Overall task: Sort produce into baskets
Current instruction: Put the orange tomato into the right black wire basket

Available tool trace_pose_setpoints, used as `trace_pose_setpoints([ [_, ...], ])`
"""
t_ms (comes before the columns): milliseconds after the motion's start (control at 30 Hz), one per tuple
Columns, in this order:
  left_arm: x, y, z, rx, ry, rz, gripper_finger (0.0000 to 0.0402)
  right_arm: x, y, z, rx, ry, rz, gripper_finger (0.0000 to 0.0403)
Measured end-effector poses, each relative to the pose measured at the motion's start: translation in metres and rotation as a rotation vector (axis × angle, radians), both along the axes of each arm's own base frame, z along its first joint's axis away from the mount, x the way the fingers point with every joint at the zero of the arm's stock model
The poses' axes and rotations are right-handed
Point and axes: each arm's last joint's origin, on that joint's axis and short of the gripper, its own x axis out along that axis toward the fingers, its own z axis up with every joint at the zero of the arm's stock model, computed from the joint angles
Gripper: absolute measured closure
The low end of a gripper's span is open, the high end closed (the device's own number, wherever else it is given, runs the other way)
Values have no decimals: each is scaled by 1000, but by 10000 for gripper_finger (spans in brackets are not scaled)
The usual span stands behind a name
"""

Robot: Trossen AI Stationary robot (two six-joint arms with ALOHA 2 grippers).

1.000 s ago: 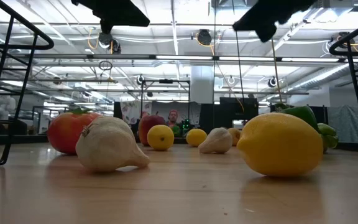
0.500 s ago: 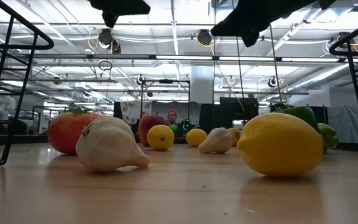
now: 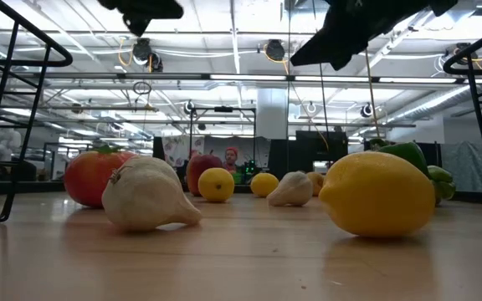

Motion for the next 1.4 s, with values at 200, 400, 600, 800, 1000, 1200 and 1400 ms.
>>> trace_pose_setpoints([
  [200,-5,-7,-9,-45,102,-63,375,5,0,6,-61,-80,27,403],
  [400,-5,-8,-10,-77,107,-43,375,20,2,0,-98,-122,44,403],
  [600,-6,-7,-11,-63,111,-17,375,37,4,-20,-100,-108,46,403],
  [800,-3,-7,-13,-151,117,50,375,41,5,-30,-87,-78,41,403],
  [1000,-2,-9,-16,-281,131,114,375,41,8,-27,-25,-109,125,403],
  [1200,-8,-10,-23,-243,215,114,375,49,16,-37,-42,-105,162,403],
  [1400,-16,-6,-29,-179,310,162,375,59,30,-42,-155,-190,240,403],
])
